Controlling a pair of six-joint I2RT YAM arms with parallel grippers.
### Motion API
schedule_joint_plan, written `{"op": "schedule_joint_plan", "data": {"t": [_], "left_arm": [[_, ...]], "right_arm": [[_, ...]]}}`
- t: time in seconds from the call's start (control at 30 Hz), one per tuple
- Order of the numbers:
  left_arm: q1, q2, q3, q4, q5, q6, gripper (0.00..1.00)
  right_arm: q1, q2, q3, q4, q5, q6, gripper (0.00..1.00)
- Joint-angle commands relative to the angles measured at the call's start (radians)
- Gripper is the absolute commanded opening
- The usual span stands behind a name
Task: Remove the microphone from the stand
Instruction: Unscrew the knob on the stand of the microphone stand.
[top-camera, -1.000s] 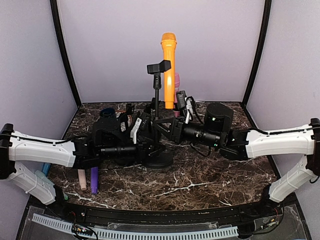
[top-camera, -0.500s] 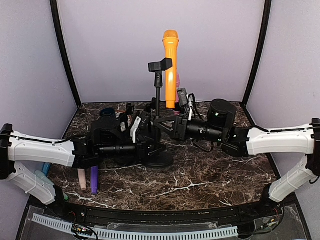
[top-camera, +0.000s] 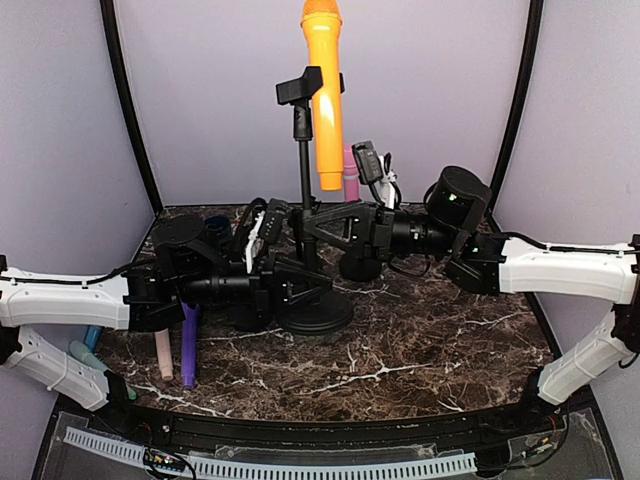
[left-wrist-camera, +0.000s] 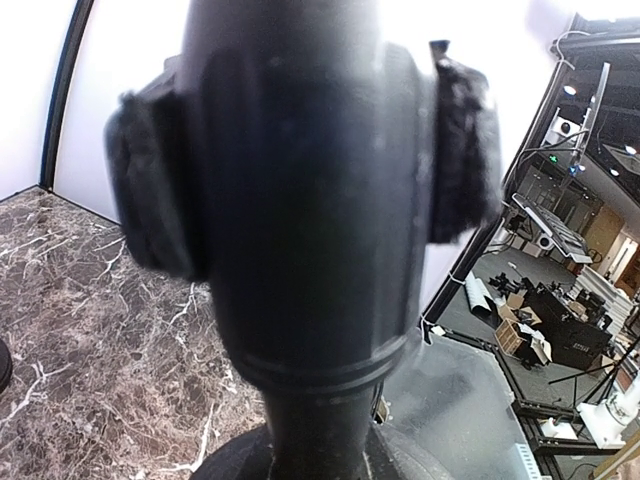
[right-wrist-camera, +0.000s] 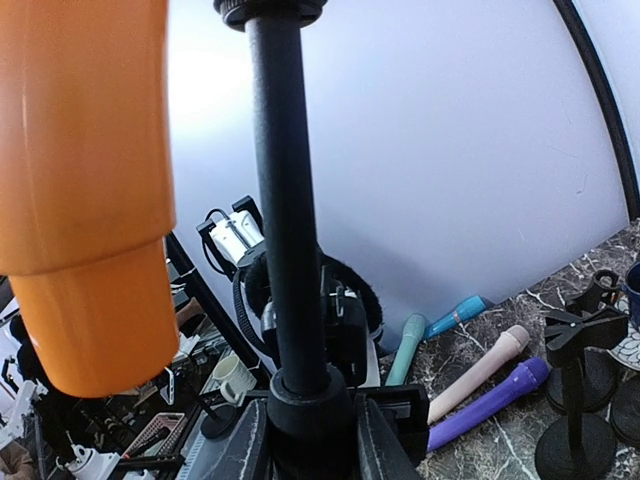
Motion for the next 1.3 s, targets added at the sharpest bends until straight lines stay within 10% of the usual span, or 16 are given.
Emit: {"op": "schedule_joint_plan", "data": {"t": [0.0,0.17,0.3,0.67,1.27], "left_arm": [[0.003,-0.020,0.017,0.006,-0.014,0.088,0.00],[0.003,-0.052,-0.013,0.009,-0.140,0.105,0.00],[0.003,-0.068,-0.022,-0.015,-0.241,0.110,0.00],[0.003,-0.103,-0.044,-0.121,-0.567,0.051,0.00],[0.005,-0.063,0.002,-0.204,-0.547,0.023,0.00]], "right_arm": [[-0.008,-0.048,0.012,0.092,0.027,0.066,0.31],[-0.033,-0.108,-0.063,0.083,0.148,0.056,0.74],[-0.046,-0.127,-0.100,0.061,0.176,0.051,0.85],[0.028,-0.071,-0.005,-0.303,0.539,-0.019,0.75],[0.147,0.080,0.175,-0.421,0.716,-0.141,0.48]]}}
